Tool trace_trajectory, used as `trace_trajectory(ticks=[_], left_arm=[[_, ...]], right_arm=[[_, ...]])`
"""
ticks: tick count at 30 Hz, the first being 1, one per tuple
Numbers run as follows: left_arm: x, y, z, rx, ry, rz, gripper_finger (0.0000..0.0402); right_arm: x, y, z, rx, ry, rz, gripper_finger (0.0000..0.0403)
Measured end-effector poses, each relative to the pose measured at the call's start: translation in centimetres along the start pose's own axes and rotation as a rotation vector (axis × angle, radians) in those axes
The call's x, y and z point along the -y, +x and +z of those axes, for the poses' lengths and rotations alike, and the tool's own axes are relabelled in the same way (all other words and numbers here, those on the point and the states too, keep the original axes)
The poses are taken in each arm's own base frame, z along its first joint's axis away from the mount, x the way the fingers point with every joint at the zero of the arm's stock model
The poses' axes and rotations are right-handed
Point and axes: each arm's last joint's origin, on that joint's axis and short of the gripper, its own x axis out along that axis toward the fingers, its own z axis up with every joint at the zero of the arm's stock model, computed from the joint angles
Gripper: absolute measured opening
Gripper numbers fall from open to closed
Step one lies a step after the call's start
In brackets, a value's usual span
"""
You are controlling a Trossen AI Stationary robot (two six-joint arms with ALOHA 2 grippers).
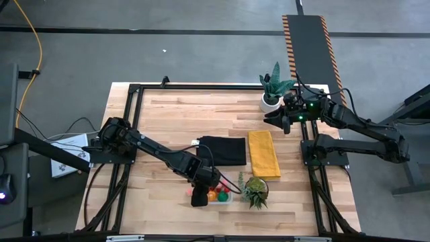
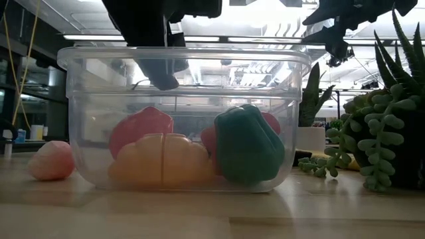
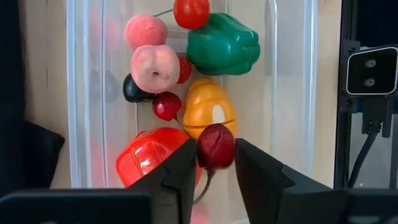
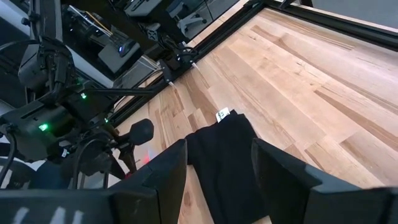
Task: Pick and placing Produce into tupperware
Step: Put the red cherry into the transparent bin, then put the peach into the transparent bin
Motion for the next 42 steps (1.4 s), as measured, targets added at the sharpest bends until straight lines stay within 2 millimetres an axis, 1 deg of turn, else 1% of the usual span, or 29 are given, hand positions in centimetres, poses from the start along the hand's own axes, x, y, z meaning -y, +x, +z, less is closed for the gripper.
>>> trace_trajectory(ticks=[8,13,20,30,32,35,40,42], left_arm=[[0.0,0.0,0.0,0.002,-0.022,0.000,0.0158],[0.0,0.0,0.0,0.001,-0.048,-0.001,0.0176],[0.0,0.0,0.0,0.000,-0.053,-0.003,0.0174],[0.3,-0.2,-0.1,-0.050,-0.091,-0.091,0.0157],[0.5,-0.7,0.3,-0.041,-0.085,-0.095,0.0154],[1.0,-2.0,1.1,-0.017,-0.050,-0.089,0.0150],[1.6,-4.8,2.3,0.010,0.021,0.014,0.0145],[1.5,-6.0,2.7,0.017,0.033,0.054,0.0145]], right_arm=[[0.0,0.0,0.0,0.000,0.000,0.000,0.0171],[0.0,0.0,0.0,0.000,0.000,0.000,0.0171],[0.0,0.0,0.0,0.000,0.000,0.000,0.0171],[0.0,0.0,0.0,0.001,0.001,-0.001,0.0171],[0.0,0.0,0.0,0.001,0.002,-0.001,0.0171],[0.0,0.0,0.0,0.001,0.013,-0.001,0.0171],[0.0,0.0,0.0,0.001,0.025,-0.001,0.0171],[0.0,0.0,0.0,0.001,0.026,-0.001,0.0171]])
